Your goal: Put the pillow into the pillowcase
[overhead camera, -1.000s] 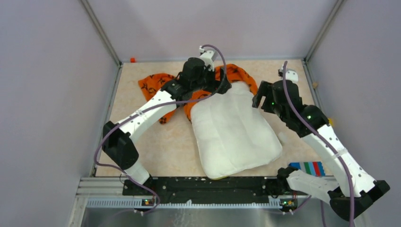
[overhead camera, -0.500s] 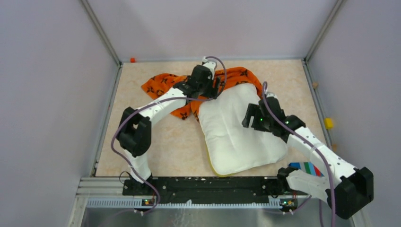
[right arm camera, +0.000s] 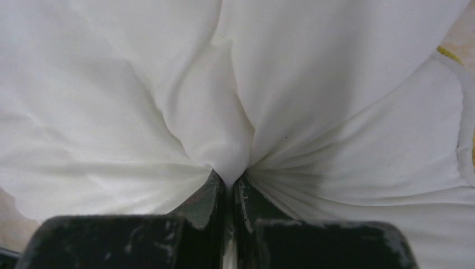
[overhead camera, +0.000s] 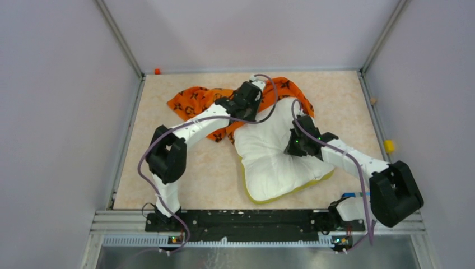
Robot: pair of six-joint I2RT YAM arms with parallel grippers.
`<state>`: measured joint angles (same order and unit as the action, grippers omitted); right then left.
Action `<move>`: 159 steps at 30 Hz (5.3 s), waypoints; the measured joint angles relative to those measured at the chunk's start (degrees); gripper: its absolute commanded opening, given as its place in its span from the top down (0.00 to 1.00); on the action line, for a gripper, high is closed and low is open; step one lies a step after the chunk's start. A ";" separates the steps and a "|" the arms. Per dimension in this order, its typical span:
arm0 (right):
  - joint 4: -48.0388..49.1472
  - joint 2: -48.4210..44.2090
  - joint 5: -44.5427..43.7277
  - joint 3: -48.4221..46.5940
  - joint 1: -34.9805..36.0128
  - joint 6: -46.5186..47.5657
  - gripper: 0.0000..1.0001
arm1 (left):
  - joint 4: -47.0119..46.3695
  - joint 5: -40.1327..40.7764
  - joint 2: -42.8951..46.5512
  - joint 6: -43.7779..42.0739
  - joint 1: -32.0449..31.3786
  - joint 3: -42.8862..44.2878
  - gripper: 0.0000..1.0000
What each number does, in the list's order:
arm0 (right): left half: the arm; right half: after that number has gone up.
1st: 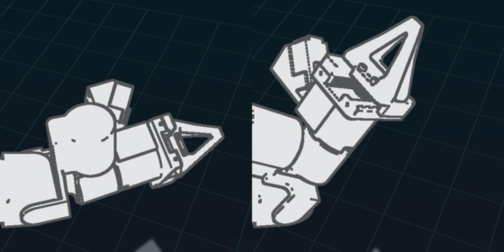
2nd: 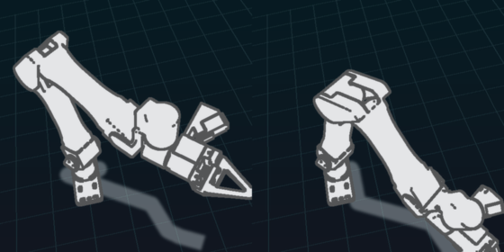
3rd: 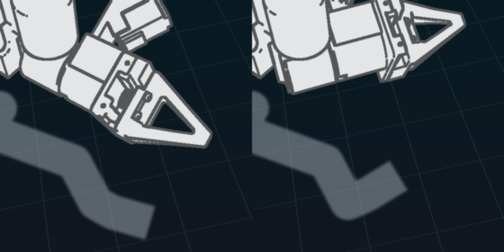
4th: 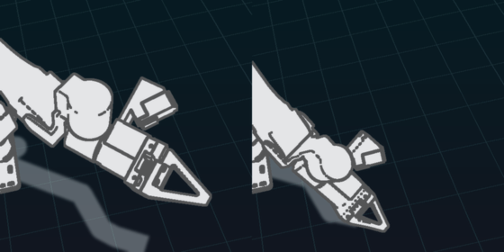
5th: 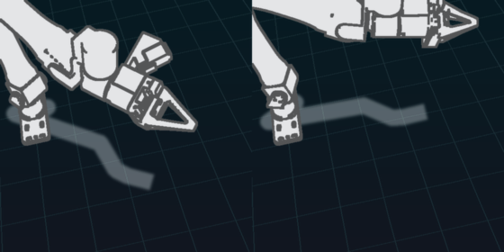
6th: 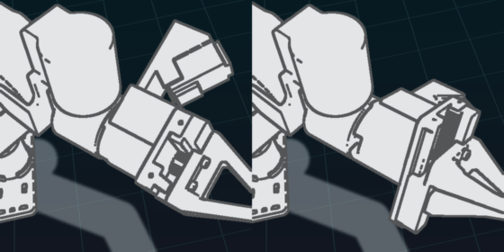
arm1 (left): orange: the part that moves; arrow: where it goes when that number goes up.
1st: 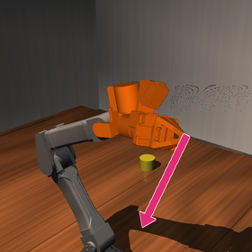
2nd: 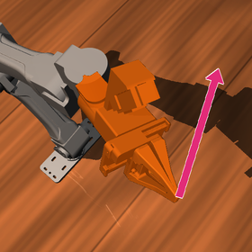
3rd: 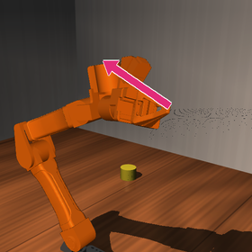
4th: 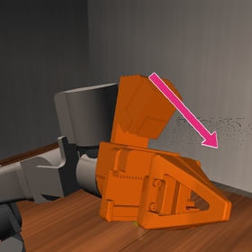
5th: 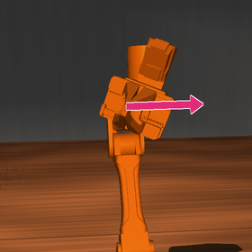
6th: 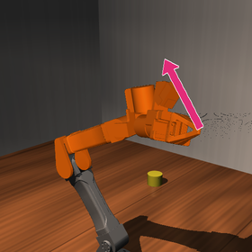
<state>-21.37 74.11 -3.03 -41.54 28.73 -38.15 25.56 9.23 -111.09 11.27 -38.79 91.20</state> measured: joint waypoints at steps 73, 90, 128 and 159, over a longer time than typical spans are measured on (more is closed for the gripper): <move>-20.63 2.89 8.24 -62.66 -17.92 11.43 1.00 | 5.22 -3.30 -2.01 2.38 4.20 27.98 1.00; -20.87 -0.55 15.41 -79.56 -9.49 8.79 1.00 | -11.08 -33.07 8.72 24.96 12.68 15.26 1.00; -2.38 22.95 15.85 -52.57 34.58 12.59 0.23 | -3.43 -12.55 36.70 22.82 40.13 -30.36 0.05; 0.02 50.36 -15.54 -68.32 7.30 46.88 1.00 | -22.43 -19.76 34.91 38.58 13.25 -57.29 1.00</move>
<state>-21.34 124.46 -18.57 -109.86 36.03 8.73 3.14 -10.52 -76.18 49.84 -25.54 33.91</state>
